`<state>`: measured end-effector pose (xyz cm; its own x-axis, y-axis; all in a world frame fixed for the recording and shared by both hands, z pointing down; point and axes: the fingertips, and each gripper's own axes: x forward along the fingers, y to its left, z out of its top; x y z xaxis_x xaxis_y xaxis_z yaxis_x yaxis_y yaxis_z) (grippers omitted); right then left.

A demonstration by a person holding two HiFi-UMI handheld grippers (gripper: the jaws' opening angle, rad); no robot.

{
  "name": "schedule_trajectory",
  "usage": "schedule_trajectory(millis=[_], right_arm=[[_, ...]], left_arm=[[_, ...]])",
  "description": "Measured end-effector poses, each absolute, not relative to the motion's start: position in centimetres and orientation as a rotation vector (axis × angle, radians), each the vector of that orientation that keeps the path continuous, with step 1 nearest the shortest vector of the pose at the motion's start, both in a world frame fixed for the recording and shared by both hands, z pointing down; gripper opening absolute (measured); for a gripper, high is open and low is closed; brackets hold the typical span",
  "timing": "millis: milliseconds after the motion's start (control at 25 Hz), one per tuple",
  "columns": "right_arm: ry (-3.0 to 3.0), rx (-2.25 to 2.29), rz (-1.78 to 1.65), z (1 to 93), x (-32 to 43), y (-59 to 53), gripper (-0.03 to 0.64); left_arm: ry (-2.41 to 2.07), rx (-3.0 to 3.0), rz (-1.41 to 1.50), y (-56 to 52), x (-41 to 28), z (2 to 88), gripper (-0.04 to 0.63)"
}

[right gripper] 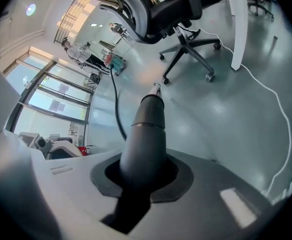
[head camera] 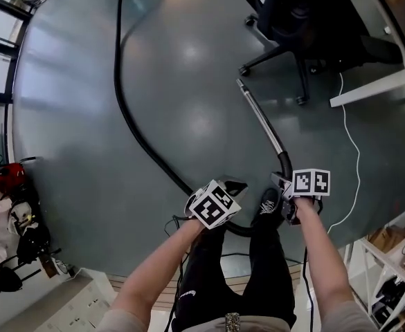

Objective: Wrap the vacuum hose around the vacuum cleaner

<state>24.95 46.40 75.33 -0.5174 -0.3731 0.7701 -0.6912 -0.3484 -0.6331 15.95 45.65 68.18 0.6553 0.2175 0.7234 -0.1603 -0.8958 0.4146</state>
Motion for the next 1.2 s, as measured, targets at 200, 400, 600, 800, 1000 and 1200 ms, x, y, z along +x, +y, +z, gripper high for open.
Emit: schedule_trajectory(millis=[200, 400, 600, 800, 1000, 1200], right_arm=[[-1.701, 1.397, 1.826, 69.7, 22.4, 46.7, 0.101], [-1.786, 1.369, 1.664, 66.0, 22.1, 45.7, 0.101], [-1.897, 1.299, 1.441, 60.2, 21.6, 43.5, 0.101], [-1.967, 1.227, 1.212, 52.3, 18.6, 41.9, 0.101], [-2.004, 1.129, 1.019, 45.1, 14.4, 40.5, 0.101], [-2.043, 0.976, 0.811, 40.3, 10.3, 39.9, 0.101]], left_arm=[[-0.039, 2.486, 1.133, 45.5, 12.9, 64.1, 0.003], [-0.099, 2.541, 1.114, 44.7, 12.5, 61.2, 0.003], [-0.195, 2.613, 1.047, 42.1, 11.2, 56.1, 0.003], [-0.302, 2.674, 0.970, 40.7, 7.3, 49.0, 0.003], [-0.370, 2.761, 0.962, 38.8, 3.5, 43.2, 0.003], [-0.448, 2.910, 0.964, 36.7, 1.0, 37.4, 0.003]])
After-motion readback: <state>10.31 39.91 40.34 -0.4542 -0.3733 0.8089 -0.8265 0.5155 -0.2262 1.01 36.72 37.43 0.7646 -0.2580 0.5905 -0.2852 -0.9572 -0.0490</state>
